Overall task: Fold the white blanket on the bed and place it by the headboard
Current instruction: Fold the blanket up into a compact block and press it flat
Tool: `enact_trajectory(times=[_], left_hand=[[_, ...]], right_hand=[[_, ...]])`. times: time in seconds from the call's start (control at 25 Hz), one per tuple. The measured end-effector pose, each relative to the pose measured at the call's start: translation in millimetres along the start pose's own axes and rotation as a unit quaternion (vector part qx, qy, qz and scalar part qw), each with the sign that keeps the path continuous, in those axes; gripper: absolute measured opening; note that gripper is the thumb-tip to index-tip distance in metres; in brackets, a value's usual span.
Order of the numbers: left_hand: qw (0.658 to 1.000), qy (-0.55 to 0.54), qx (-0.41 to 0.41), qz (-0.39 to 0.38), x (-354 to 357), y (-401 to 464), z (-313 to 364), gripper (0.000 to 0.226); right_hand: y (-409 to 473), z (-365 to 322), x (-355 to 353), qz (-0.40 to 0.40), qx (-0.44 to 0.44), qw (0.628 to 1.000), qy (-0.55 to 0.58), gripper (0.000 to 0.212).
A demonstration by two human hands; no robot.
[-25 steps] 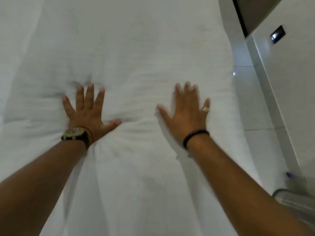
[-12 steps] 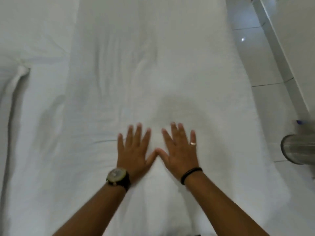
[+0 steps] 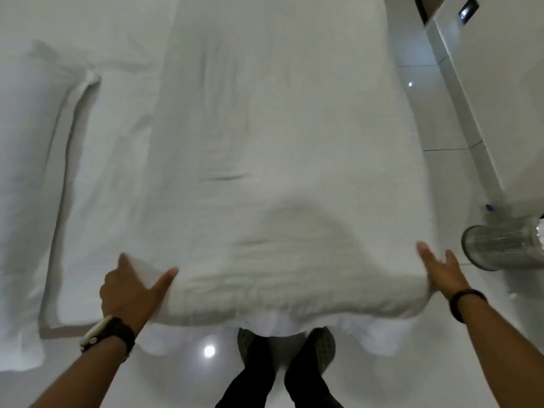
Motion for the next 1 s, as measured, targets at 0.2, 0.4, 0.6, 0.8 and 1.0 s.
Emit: enact_trajectory(times=[0.2,0.4,0.6,0.8,1.0], left_hand=[[0.970,-0.219,-0.090,-0.060,12,-37,-42,0.094],[0.916,-0.368,-0.049,-0.155,17,-77,-52,0.053],[0.923,-0.348,-0.128,-0.100,45,-109,-78,0.042],[0.962,-0.247,-0.112,-0.040,0,-122,-107,0.029],[0.982,-0.183,-0.051,-0.004,-19,-144,-84,0.036]], right_hand=[[15,63,8,-0.232,0.138,0.956,0.117,0.120],[-8,129,22,-0.330,0.087,0.904,0.258,0.071],[-32,117,44,-0.293,0.039,0.925,0.239,0.064],[-46,124,21,-0.192,0.010,0.954,0.231,0.050],[-67,124,-13,-0.158,0.009,0.968,0.197,0.037]])
Point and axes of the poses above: each hand's wrist, its own y-axis towards the middle knuckle, its own x-axis out of the palm, z = x × y, the point moved 3 cm from there along y, towards the middle knuckle, and after that the axes turned 1 degree about -x, right-handed, at the moved point
